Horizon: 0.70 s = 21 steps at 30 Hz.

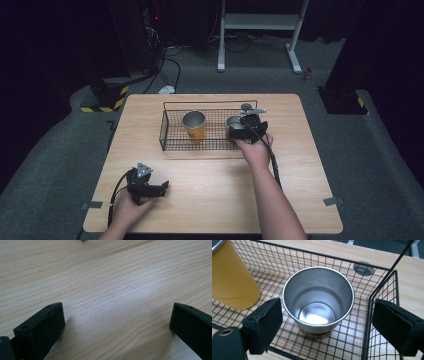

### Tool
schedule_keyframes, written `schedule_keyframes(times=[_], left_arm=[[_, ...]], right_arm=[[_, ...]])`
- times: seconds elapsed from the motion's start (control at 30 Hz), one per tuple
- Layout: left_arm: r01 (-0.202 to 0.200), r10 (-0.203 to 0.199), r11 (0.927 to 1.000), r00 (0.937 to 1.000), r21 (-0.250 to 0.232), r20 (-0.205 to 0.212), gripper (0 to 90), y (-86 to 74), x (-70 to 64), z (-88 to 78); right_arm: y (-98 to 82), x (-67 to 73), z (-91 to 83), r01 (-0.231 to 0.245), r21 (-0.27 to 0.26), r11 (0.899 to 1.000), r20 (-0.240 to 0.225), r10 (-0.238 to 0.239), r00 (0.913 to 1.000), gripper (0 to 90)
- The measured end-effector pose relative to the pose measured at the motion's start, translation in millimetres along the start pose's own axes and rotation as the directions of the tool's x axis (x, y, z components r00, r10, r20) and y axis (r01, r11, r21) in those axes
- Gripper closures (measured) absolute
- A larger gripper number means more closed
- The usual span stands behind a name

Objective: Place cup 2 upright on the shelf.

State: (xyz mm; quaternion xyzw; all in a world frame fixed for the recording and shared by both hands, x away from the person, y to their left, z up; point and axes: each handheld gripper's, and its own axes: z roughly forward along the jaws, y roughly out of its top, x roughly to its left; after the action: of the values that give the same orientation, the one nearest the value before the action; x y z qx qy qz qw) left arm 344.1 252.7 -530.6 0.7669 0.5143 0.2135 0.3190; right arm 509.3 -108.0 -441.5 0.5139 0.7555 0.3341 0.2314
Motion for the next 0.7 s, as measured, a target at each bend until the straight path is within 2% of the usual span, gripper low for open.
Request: schedule_keyframes(times=[0.17, 0.27, 0.4, 0.57, 0.7], left_arm=[[0.0, 0.0, 1.0, 1.0, 0.0, 0.0, 0.3, 0.0, 0.0, 0.0], [0.0, 0.0, 1.0, 1.0, 0.0, 0.0, 0.3, 0.0, 0.0, 0.0], [0.0, 0.0, 1.0, 1.0, 0.0, 0.0, 0.3, 0.0, 0.0, 0.0], [-0.005, 0.005, 1.0, 1.0, 0.001, 0.0, 0.3, 0.1, 0.3, -0.1], [-0.004, 0.004, 1.0, 1.0, 0.0, 0.0, 0.3, 0.1, 0.2, 0.0]], right_arm=[[-3.1, 1.7, -4.0, -0.003, -0.011, 1.0, -0.022, 0.003, 0.9997, 10.1], [-5.6, 3.5, -5.1, 0.01, -0.006, 1.0, 0.007, -0.01, 0.9999, 10.4], [-10.9, 2.8, -8.6, 0.006, -0.009, 1.0, 0.002, -0.006, 1.0, 10.4], [-16.8, 5.7, -15.3, 0.028, -0.027, 0.999, 0.007, -0.028, 0.9996, 10.5], [-22.9, 8.7, -19.5, 0.02, -0.029, 0.999, -0.002, -0.02, 0.9998, 10.5]])
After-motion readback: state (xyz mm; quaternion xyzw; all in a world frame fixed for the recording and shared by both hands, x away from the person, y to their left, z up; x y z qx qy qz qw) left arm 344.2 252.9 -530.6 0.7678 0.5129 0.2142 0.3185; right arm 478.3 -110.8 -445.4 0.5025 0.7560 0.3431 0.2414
